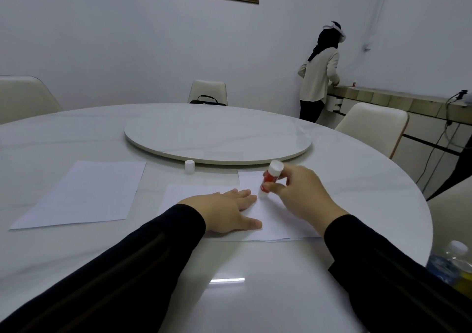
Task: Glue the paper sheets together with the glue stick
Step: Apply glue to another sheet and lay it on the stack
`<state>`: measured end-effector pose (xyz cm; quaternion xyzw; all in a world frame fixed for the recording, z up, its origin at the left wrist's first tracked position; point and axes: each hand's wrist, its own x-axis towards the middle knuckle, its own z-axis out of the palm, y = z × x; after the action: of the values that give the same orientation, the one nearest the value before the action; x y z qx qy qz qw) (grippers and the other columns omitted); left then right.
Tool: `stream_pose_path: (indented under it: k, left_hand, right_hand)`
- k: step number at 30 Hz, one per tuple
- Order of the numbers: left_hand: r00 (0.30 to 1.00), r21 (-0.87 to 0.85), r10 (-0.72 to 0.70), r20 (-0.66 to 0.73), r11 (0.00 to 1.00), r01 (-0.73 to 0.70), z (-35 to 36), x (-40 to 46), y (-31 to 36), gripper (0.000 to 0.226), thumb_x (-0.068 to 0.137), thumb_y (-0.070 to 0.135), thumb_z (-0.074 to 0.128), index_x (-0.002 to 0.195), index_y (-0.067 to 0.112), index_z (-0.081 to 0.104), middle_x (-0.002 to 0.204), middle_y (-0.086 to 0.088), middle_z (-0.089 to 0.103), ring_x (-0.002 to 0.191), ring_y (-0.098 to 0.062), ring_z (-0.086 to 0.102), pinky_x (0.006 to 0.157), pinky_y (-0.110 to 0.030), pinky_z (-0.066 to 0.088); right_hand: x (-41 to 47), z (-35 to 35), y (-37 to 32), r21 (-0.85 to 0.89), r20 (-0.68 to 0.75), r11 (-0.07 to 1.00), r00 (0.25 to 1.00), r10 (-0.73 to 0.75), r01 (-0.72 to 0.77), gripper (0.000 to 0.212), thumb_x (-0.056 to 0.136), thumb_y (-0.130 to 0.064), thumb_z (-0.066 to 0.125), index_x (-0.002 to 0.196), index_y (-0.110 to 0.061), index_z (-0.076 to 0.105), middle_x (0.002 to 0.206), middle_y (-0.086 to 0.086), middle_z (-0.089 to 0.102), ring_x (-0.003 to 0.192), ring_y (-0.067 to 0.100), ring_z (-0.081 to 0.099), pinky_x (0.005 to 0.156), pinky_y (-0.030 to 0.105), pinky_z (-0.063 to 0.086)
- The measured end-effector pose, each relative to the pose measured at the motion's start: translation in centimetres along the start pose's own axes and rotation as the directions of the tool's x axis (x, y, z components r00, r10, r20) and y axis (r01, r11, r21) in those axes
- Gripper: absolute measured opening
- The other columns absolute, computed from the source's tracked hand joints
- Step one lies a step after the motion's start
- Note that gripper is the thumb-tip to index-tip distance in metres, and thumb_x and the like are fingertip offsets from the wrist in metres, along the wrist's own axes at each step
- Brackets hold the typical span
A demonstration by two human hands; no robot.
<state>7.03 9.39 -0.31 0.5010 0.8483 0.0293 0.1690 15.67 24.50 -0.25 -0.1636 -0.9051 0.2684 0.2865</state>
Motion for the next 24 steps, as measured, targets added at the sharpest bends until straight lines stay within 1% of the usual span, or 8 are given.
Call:
stream_pose_path:
  k: [2,5,11,16,17,19,21,24]
  left_hand:
    - [1.000,0.017,-0.007,0.009,1.000,0.007,-0.1,0.0,0.1,0.071,0.092,0.059,0.034,0.150,0.034,0.002,0.158,0.016,-0.006,0.145,-0.006,-0.005,0.117,-0.032,-0.001]
    - [1.000,0.031,-0.019,0.025,0.999,0.018,-0.4,0.0,0.3,0.071,0.092,0.060,0.034,0.150,0.034,0.001,0.158,0.016,-0.007,0.145,-0.008,-0.004,0.116,-0.034,0.001]
    - [1.000,0.024,-0.006,0.020,1.000,0.005,-0.3,-0.1,0.2,0.072,0.092,0.060,0.035,0.150,0.034,0.001,0.158,0.015,-0.007,0.146,-0.009,-0.003,0.116,-0.033,0.001]
    - [1.000,0.009,0.011,-0.004,1.000,-0.011,0.1,0.2,-0.1,0.072,0.092,0.059,0.035,0.150,0.032,0.002,0.158,0.015,-0.006,0.145,-0.007,-0.004,0.117,-0.032,-0.001]
    - [1.000,0.009,0.015,-0.009,1.000,-0.015,0.2,0.2,-0.1,0.072,0.092,0.059,0.035,0.150,0.032,0.003,0.158,0.015,-0.006,0.145,-0.007,-0.004,0.117,-0.032,-0.001]
    - [1.000,0.012,0.028,-0.010,1.000,-0.028,0.2,0.0,-0.1,0.071,0.092,0.058,0.036,0.150,0.033,0.004,0.158,0.017,-0.005,0.145,-0.007,-0.003,0.116,-0.032,0.000]
    - [0.997,0.040,0.074,0.031,0.996,-0.075,-0.3,-0.5,-0.5,0.069,0.092,0.053,0.042,0.149,0.036,0.006,0.157,0.021,-0.003,0.145,-0.004,-0.001,0.114,-0.032,0.004]
    - [0.971,0.032,0.172,0.168,0.983,-0.180,-1.5,-2.1,-1.8,0.068,0.089,0.035,0.058,0.143,0.049,0.020,0.151,0.035,0.008,0.141,0.004,0.007,0.112,-0.028,0.009]
  right_hand:
    - [-0.3,0.2,0.1,-0.086,0.034,0.996,0.999,-0.027,0.030,0.012,0.085,-0.028,0.064,0.074,-0.033,0.062,0.081,-0.022,0.063,0.083,0.007,0.050,0.090,0.035,0.035]
    - [-1.0,-0.4,-0.1,-0.174,0.063,0.983,0.997,-0.049,0.059,0.006,0.088,-0.031,0.060,0.083,-0.032,0.063,0.078,-0.020,0.055,0.081,0.004,0.042,0.084,0.029,0.028]
    - [-4.4,-2.6,-0.6,-0.098,0.179,0.995,0.984,0.005,0.012,0.007,0.086,-0.033,0.062,0.083,-0.040,0.063,0.091,-0.011,0.058,0.091,0.013,0.049,0.080,0.028,0.039]
    - [-6.4,-4.5,-0.6,-0.013,0.293,1.000,0.956,-0.014,0.019,0.018,0.084,-0.032,0.064,0.079,-0.050,0.063,0.092,-0.014,0.063,0.083,0.002,0.052,0.073,0.024,0.039]
    - [-6.3,-4.8,-0.5,0.041,0.320,0.999,0.947,-0.020,0.007,0.021,0.083,-0.027,0.064,0.081,-0.048,0.066,0.090,-0.014,0.066,0.080,0.002,0.054,0.073,0.024,0.040]
    - [-5.9,-5.2,-0.4,0.345,0.265,0.935,0.964,-0.012,-0.083,0.019,0.082,-0.016,0.066,0.085,-0.033,0.072,0.086,-0.008,0.072,0.079,0.012,0.058,0.077,0.026,0.043]
    - [-4.8,-5.3,-0.2,0.656,0.160,0.733,0.982,0.100,-0.182,0.014,0.077,-0.024,0.065,0.088,-0.019,0.073,0.079,0.001,0.068,0.074,0.021,0.053,0.075,0.029,0.038]
    - [-3.0,-4.3,0.3,0.770,0.135,0.591,0.967,0.214,-0.238,0.029,0.077,-0.031,0.062,0.097,-0.011,0.069,0.073,-0.002,0.064,0.070,0.014,0.052,0.070,0.028,0.037]
